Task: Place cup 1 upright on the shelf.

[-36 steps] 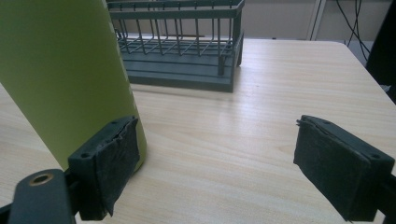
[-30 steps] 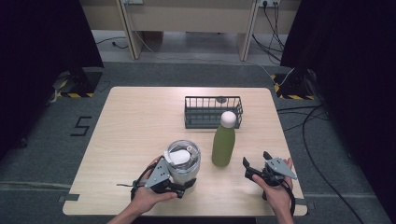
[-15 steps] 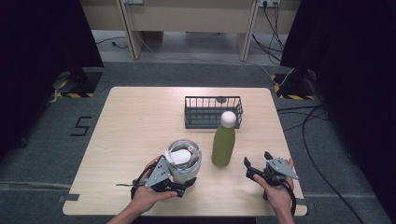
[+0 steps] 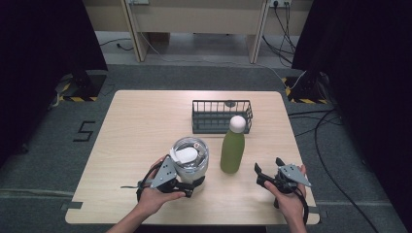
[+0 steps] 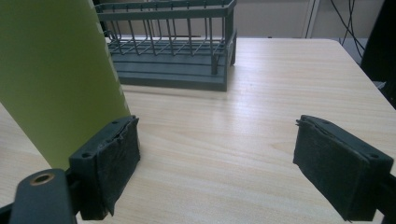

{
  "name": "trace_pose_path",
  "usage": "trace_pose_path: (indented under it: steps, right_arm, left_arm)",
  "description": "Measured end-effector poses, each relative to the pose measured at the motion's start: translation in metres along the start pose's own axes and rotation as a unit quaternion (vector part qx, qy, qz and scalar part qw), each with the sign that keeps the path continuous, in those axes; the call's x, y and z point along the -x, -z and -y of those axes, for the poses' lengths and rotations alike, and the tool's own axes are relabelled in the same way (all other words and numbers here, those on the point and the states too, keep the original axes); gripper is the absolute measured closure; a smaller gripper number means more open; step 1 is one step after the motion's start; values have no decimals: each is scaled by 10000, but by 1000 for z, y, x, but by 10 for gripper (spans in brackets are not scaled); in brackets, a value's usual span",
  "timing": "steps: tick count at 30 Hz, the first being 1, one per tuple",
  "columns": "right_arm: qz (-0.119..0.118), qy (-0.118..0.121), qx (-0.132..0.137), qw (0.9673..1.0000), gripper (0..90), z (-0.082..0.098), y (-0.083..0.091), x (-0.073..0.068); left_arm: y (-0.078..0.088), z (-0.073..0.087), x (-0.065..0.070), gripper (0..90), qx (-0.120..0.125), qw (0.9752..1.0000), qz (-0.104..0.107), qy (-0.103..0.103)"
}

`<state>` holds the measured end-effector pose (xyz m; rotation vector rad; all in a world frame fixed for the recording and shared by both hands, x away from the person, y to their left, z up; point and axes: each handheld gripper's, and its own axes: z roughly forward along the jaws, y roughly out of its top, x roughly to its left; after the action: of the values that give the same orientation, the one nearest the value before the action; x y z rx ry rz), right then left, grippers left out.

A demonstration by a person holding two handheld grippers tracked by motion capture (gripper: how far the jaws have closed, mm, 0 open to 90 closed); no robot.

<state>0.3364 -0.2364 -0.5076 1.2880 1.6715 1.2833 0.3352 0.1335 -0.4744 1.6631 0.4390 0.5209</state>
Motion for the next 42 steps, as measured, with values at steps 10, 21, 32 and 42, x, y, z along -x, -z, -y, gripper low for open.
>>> trace_pose_path:
  steps: [10, 21, 32, 42]
  right_arm:
    - [14, -48, -12, 10000, 145, 1, 0, 0]
    - [16, -58, -10, 10000, 146, 1, 0, 1]
    - [24, -84, -10, 10000, 146, 1, -1, 1]
    - [32, -113, 1, 9999, 146, 1, -1, 2]
  left_arm:
    - [-5, -16, -12, 86, 53, 9999, -150, -60]
    - [-13, -25, -26, 87, 30, 9995, -314, -40]
    - [-19, -35, -37, 87, 39, 9987, -514, -10]
    - [-23, -40, -49, 87, 45, 9976, -685, 53]
